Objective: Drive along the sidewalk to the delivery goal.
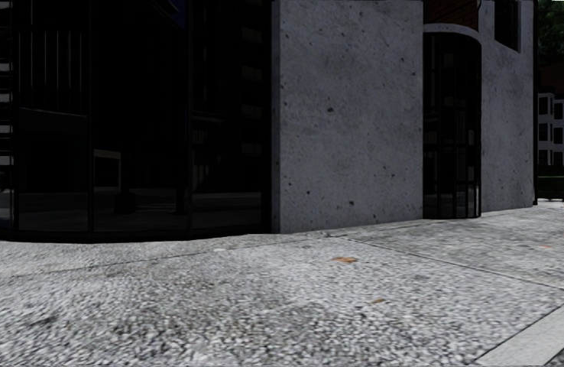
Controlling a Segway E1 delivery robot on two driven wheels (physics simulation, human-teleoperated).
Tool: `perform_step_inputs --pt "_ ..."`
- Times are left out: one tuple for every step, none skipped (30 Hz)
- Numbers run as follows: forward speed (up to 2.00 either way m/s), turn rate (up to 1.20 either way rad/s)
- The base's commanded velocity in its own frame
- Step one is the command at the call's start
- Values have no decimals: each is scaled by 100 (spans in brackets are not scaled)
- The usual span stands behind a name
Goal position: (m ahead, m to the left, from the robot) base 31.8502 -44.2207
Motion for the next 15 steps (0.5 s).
perform_step_inputs --pt "160 -23" --pt "160 -25" --pt "160 -28" --pt "160 -29" --pt "160 -29" --pt "160 -29" --pt "160 -29" --pt "160 -29" --pt "160 -33" --pt "160 -38" --pt "160 -39" --pt "160 -39" --pt "160 -39" --pt "160 -40" --pt "160 -40"
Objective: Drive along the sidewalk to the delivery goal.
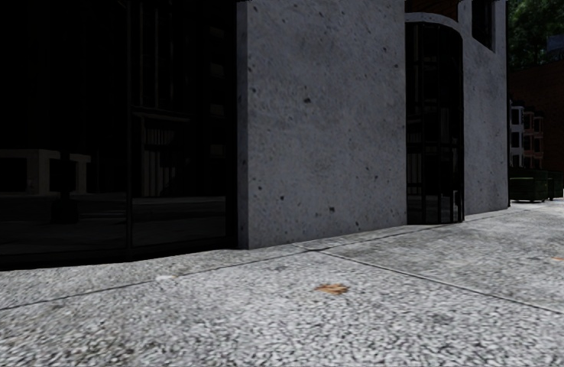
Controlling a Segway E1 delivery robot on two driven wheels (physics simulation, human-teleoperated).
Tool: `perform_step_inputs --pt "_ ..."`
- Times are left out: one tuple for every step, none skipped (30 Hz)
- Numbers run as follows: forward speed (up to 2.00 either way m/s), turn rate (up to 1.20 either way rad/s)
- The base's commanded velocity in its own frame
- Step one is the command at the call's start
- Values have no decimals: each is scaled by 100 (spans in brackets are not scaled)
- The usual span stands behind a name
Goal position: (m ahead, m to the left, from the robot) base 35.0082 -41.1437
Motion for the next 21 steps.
perform_step_inputs --pt "160 -40" --pt "160 -41" --pt "160 -41" --pt "160 -41" --pt "160 -41" --pt "160 -41" --pt "160 -41" --pt "160 -41" --pt "160 -43" --pt "160 -43" --pt "160 -43" --pt "160 -44" --pt "163 -44" --pt "200 -44" --pt "200 -44" --pt "200 -44" --pt "200 -44" --pt "200 -44" --pt "200 -44" --pt "200 -44" --pt "200 -44"
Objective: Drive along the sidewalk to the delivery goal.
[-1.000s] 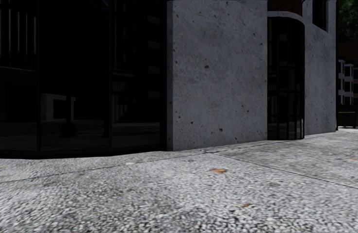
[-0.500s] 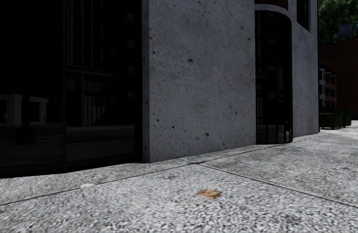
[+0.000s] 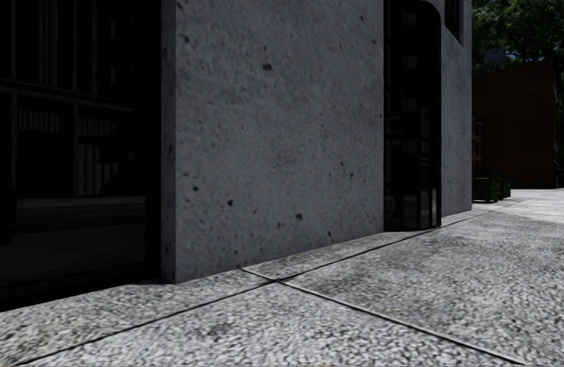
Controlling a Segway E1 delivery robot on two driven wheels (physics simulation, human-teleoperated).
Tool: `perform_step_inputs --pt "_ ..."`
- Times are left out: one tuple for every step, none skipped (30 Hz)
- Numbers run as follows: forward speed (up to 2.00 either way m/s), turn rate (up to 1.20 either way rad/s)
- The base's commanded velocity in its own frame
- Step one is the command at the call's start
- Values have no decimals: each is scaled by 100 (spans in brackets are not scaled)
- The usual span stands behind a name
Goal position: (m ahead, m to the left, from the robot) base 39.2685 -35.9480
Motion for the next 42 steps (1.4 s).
perform_step_inputs --pt "200 -44" --pt "200 -46" --pt "200 -50" --pt "200 -50" --pt "200 -53" --pt "200 -54" --pt "200 -58" --pt "200 -62" --pt "200 -62" --pt "200 -63" --pt "200 -63" --pt "200 -63" --pt "200 -66" --pt "200 -66" --pt "200 -68" --pt "200 -68" --pt "200 -68" --pt "200 -68" --pt "200 -68" --pt "200 -68" --pt "200 -68" --pt "200 -68" --pt "200 -68" --pt "200 -68" --pt "200 -68" --pt "200 -68" --pt "200 -68" --pt "200 -68" --pt "200 -68" --pt "200 -68" --pt "200 -68" --pt "200 -68" --pt "200 -68" --pt "200 -68" --pt "200 -67" --pt "200 -66" --pt "200 -65" --pt "200 -65" --pt "200 -63" --pt "200 -61" --pt "200 -56" --pt "200 -56"
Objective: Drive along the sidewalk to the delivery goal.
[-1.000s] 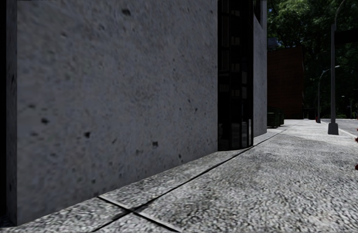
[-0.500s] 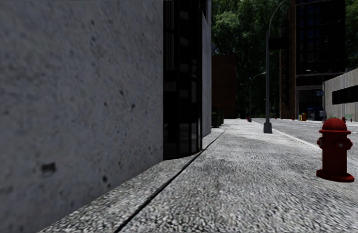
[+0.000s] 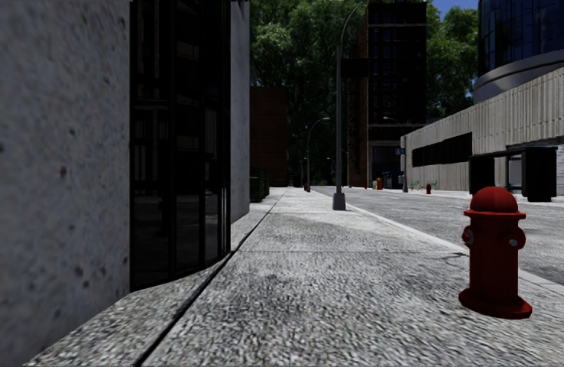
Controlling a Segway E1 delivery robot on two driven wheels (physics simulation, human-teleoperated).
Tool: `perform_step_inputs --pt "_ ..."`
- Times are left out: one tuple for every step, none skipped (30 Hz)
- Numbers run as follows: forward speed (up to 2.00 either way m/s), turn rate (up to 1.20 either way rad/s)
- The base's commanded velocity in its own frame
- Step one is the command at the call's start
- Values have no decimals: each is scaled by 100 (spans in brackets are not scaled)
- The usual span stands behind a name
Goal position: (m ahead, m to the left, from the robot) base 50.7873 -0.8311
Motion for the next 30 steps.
perform_step_inputs --pt "200 0" --pt "200 0" --pt "200 0" --pt "200 0" --pt "200 0" --pt "200 0" --pt "200 0" --pt "200 0" --pt "200 0" --pt "200 0" --pt "200 0" --pt "200 0" --pt "200 0" --pt "200 0" --pt "200 0" --pt "200 0" --pt "200 0" --pt "200 0" --pt "200 0" --pt "200 0" --pt "200 0" --pt "200 0" --pt "200 0" --pt "200 0" --pt "200 0" --pt "200 0" --pt "200 0" --pt "200 0" --pt "200 0" --pt "200 0"
